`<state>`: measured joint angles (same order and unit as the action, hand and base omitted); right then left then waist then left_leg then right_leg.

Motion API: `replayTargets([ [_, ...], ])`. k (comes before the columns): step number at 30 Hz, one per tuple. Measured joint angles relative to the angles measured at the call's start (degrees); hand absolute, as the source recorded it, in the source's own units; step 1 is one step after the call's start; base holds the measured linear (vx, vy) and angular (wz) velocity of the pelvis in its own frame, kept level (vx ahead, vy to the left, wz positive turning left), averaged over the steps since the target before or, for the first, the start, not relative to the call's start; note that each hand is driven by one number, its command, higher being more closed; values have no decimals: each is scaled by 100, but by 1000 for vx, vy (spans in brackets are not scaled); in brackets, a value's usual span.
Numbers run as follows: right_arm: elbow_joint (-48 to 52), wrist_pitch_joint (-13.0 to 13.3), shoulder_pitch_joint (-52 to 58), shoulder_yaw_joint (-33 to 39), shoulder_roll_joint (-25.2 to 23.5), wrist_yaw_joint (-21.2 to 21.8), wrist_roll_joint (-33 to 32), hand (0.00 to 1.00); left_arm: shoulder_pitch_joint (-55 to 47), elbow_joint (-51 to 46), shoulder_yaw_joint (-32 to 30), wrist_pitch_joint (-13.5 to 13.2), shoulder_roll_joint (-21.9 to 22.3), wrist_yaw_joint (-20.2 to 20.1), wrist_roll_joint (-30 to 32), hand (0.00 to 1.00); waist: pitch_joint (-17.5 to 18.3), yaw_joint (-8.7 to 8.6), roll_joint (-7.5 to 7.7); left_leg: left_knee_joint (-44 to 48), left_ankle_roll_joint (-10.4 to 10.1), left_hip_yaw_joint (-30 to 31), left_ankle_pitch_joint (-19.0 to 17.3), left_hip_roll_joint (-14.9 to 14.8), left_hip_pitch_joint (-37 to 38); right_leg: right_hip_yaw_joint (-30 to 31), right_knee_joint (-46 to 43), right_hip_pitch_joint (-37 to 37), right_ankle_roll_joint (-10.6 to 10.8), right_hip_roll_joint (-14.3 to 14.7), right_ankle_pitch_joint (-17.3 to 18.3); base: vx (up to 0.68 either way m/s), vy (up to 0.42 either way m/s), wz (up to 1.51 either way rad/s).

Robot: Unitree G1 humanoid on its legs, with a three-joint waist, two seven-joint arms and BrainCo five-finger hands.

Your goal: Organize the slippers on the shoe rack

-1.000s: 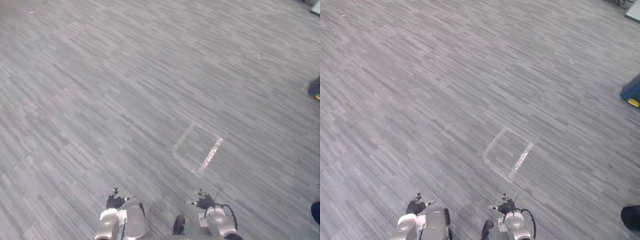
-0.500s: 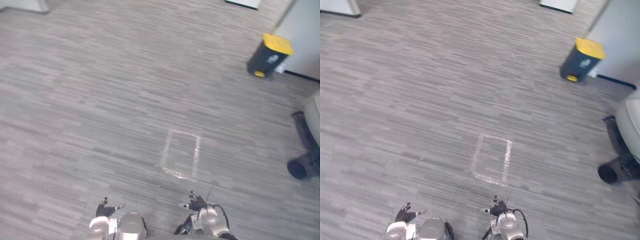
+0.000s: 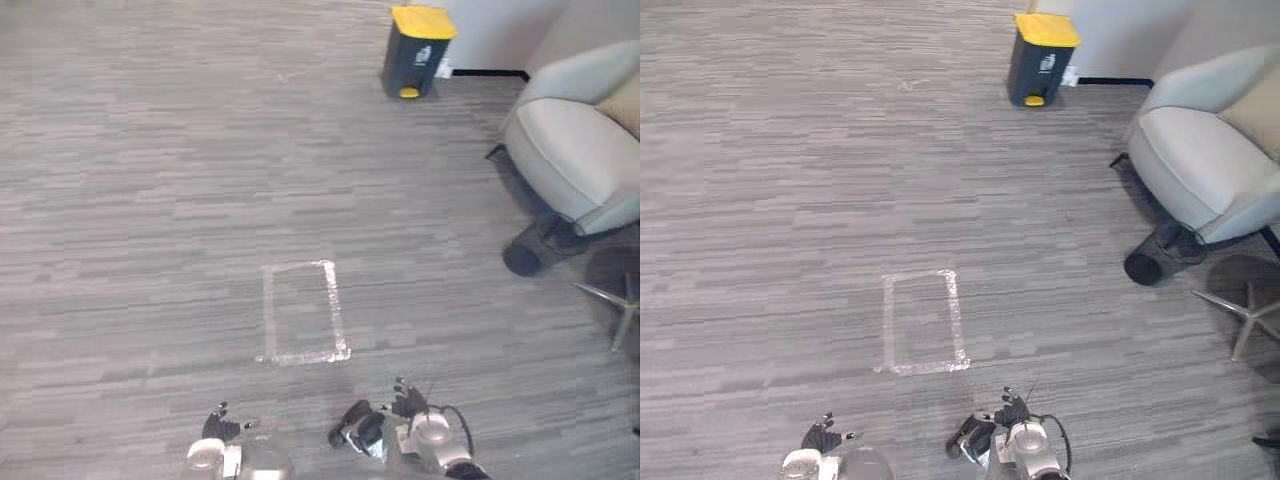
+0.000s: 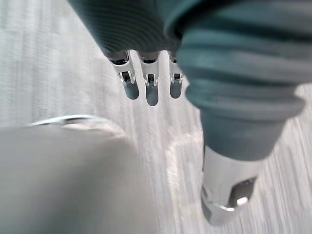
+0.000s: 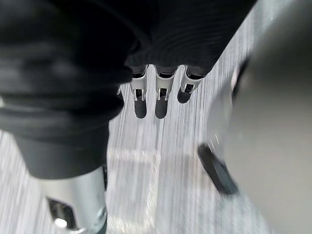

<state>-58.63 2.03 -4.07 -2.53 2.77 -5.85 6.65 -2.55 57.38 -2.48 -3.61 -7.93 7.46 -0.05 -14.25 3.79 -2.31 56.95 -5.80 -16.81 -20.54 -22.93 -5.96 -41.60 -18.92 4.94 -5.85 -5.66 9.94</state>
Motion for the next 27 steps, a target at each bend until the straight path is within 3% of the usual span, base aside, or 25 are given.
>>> replayTargets([
  [4,-113,-7,-23,-13,-7,-38,-1,0,-105,-251,-58,-4,28,17,-10,0,-61,99,112,-1577,156,125,-117,566,-444,475,488,-450,131,64,-151,175,86,-53],
  [5,-140,-6,-31,-47,-18,-48,1,0,-161,-332,-107,-23,53,10,-41,0,-78,185,107,-2677,143,583,278,906,-603,700,584,-516,225,38,-190,111,168,-82],
  [6,-141,-8,-25,-54,-24,-58,2,0,-165,-336,-113,-34,80,11,-52,0,-90,238,127,-2875,101,676,542,1005,-565,770,596,-529,294,21,-209,177,270,-116],
  [7,-141,-15,23,-123,-80,-75,2,0,-218,-331,-150,-40,65,10,-56,0,-68,329,212,-3305,95,665,972,1210,-320,905,772,-636,508,-22,-335,156,186,-67],
  [8,-140,-16,27,-157,-105,-75,2,0,-226,-328,-176,-41,46,9,-56,0,-60,334,236,-3378,98,625,986,1235,-282,916,830,-654,546,-41,-362,279,207,-46],
  [9,-116,-9,33,-201,-157,-99,1,0,-190,-313,-240,-50,2,10,-56,0,-34,240,371,-3308,233,538,1071,1327,-228,917,1177,-757,678,-65,-693,305,141,-10],
  [11,-122,-3,76,-204,-160,-103,2,0,-190,-282,-293,-52,10,9,-55,0,-35,291,397,-3132,261,535,1054,1380,-235,933,1362,-936,744,-59,-794,209,95,-10],
  [12,-117,12,67,-202,-139,-109,4,0,-199,-209,-330,-50,28,8,-51,0,-37,295,397,-3009,423,537,917,1468,-153,972,1180,-997,877,-201,-680,152,117,-3],
  [14,-109,23,92,-205,-106,-105,11,0,-226,-147,-329,-43,41,7,-15,0,-42,269,349,-2999,441,486,528,1486,35,1054,414,-832,1041,-435,-370,174,180,-11],
  [15,-110,19,116,-211,-129,-84,15,0,-266,-65,-335,-35,45,12,-9,0,-109,291,409,-2947,486,375,255,1512,242,1197,-669,-523,1005,-773,-76,160,175,-31],
  [16,-64,31,120,-219,-144,-75,17,0,-313,-5,-325,-17,-10,7,-3,0,-135,302,500,-2936,530,266,129,1610,465,1252,-1634,-223,869,-1149,-74,132,131,-28],
  [17,-54,29,117,-219,-148,-73,17,0,-323,13,-324,0,-25,7,-3,0,-142,302,510,-2937,544,249,105,1631,518,1253,-1818,-158,826,-1241,-104,148,90,-26],
  [18,-47,31,115,-219,-154,-54,19,0,-397,41,-333,43,-62,14,0,0,-157,290,565,-2975,613,171,-23,1703,797,1316,-2597,77,598,-1563,-329,159,87,-21],
  [19,-53,35,126,-219,-154,-23,19,0,-444,37,-328,55,-78,16,2,0,-147,285,585,-3008,649,170,-151,1717,1022,1462,-2968,192,671,-1609,-205,200,100,-20],
  [21,-61,81,98,-219,-157,-10,19,0,-468,40,-326,62,-90,14,10,0,-145,252,590,-3150,643,166,-185,1707,1210,1513,-2797,397,773,-1383,211,186,37,-3],
  [23,-79,87,15,-216,-132,0,17,0,-450,39,-321,64,-90,12,42,0,-149,179,583,-3311,624,176,-173,1699,1271,1518,-2203,661,828,-1092,266,191,-37,15],
  [24,-89,80,-28,-215,-108,15,16,0,-433,39,-311,66,-86,13,55,0,-157,157,572,-3439,597,184,-160,1703,1370,1503,-1520,781,810,-846,168,181,-65,15],
  [25,-94,78,-27,-214,-102,17,15,0,-433,37,-307,65,-86,11,60,0,-158,157,571,-3479,581,188,-164,1714,1411,1505,-1326,799,788,-778,113,246,-90,27],
  [26,-103,78,-11,-208,-99,16,15,0,-446,35,-298,64,-97,4,104,0,-150,150,585,-3559,471,272,-224,1778,1481,1541,-669,779,776,-595,-253,277,-106,41],
  [27,-78,85,7,-196,-53,22,15,0,-425,62,-283,68,-111,5,116,0,-131,105,670,-3583,335,423,-333,1864,1622,1709,-485,762,355,-545,-728,304,-113,44],
])
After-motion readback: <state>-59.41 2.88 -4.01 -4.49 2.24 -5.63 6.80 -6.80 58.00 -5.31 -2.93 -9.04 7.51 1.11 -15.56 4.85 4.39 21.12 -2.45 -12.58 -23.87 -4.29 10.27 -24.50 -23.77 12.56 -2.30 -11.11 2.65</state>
